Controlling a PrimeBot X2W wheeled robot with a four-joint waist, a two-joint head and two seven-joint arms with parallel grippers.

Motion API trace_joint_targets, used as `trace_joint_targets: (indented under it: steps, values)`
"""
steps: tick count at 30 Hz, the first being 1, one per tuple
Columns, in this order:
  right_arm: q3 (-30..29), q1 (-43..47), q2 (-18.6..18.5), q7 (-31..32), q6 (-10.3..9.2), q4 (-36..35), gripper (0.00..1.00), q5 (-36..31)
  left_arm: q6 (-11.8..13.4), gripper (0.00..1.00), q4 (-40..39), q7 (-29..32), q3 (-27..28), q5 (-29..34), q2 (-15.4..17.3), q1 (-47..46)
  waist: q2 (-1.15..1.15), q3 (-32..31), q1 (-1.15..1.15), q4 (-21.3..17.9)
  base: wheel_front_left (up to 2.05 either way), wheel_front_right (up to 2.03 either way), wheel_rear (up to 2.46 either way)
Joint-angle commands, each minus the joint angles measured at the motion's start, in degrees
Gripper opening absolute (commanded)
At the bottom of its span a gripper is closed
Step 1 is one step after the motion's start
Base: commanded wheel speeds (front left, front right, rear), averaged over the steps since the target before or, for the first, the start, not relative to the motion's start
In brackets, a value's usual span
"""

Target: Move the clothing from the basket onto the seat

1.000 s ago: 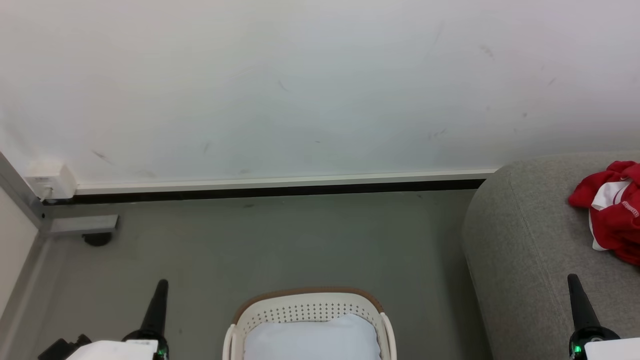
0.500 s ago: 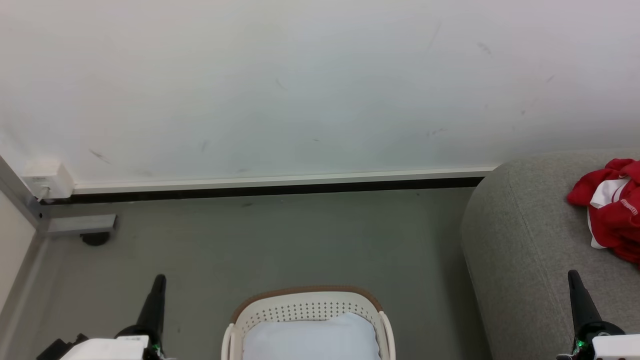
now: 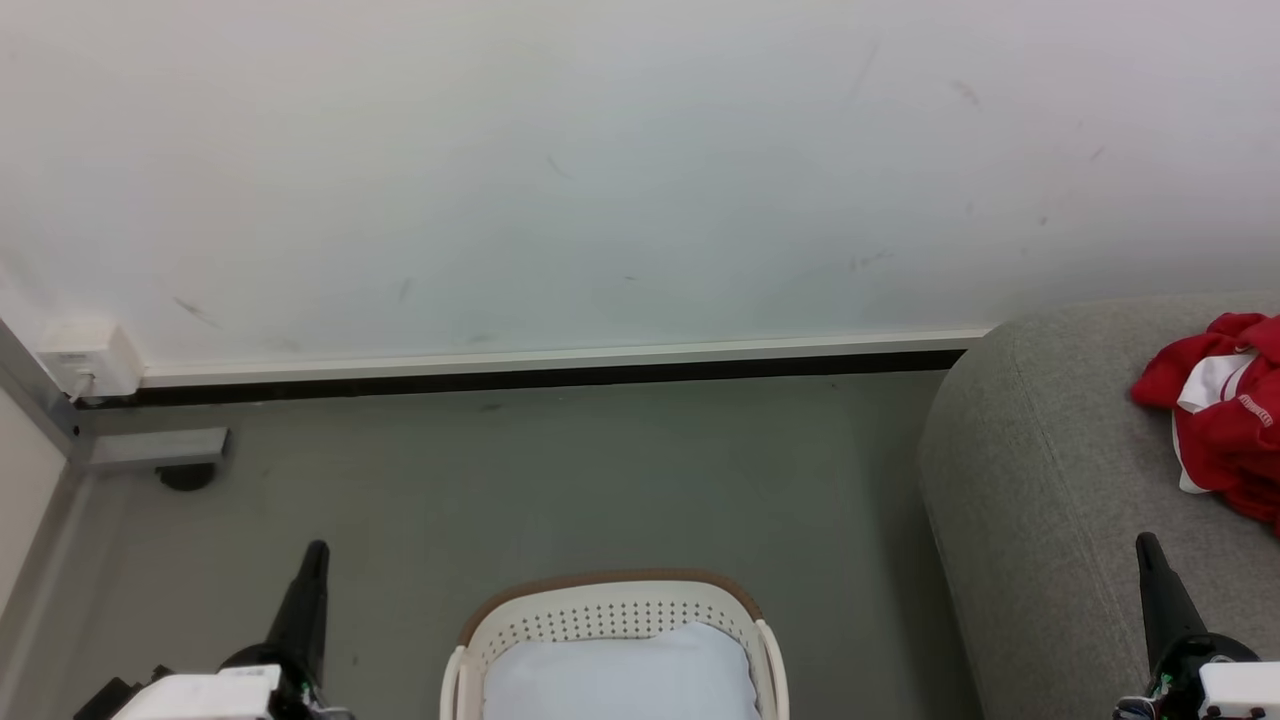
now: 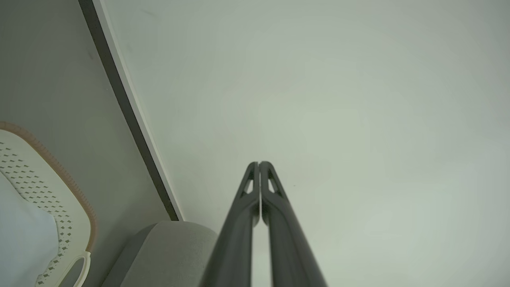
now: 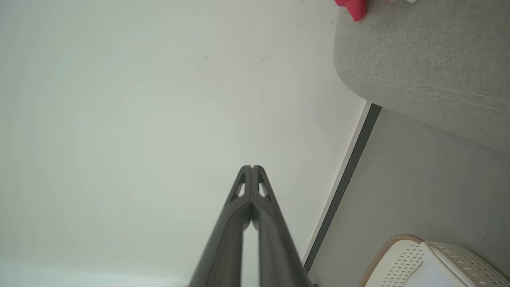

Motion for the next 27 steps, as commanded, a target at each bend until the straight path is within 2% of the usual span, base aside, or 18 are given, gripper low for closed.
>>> trace_joint_targets:
  steps: [1, 8, 27]
  values:
    - [-0.28, -0.66, -0.04, 0.38, -0.11, 0.2, 0.0, 1.27, -0.21, 0.0, -0.29, 0.39, 0.3, -1.35, 0.14, -0.61, 0.0, 0.03, 0.0, -0.03, 0.0, 0.0, 0.0]
    - [-0.61, -1.11, 0.13, 1.11, -0.12, 0.49, 0.0, 3.54, -0.22, 0.0, -0.41, 1.08, 0.55, -4.11, 0.11, -0.75, 0.0, 0.15, 0.0, -0.16, 0.0, 0.0, 0.0]
    - [-0.82, -1.1, 0.28, 1.27, -0.12, 0.49, 0.0, 3.04, -0.21, 0.0, -0.4, 1.04, 0.5, -3.87, 0.11, -0.72, 0.0, 0.15, 0.0, -0.16, 0.0, 0.0, 0.0]
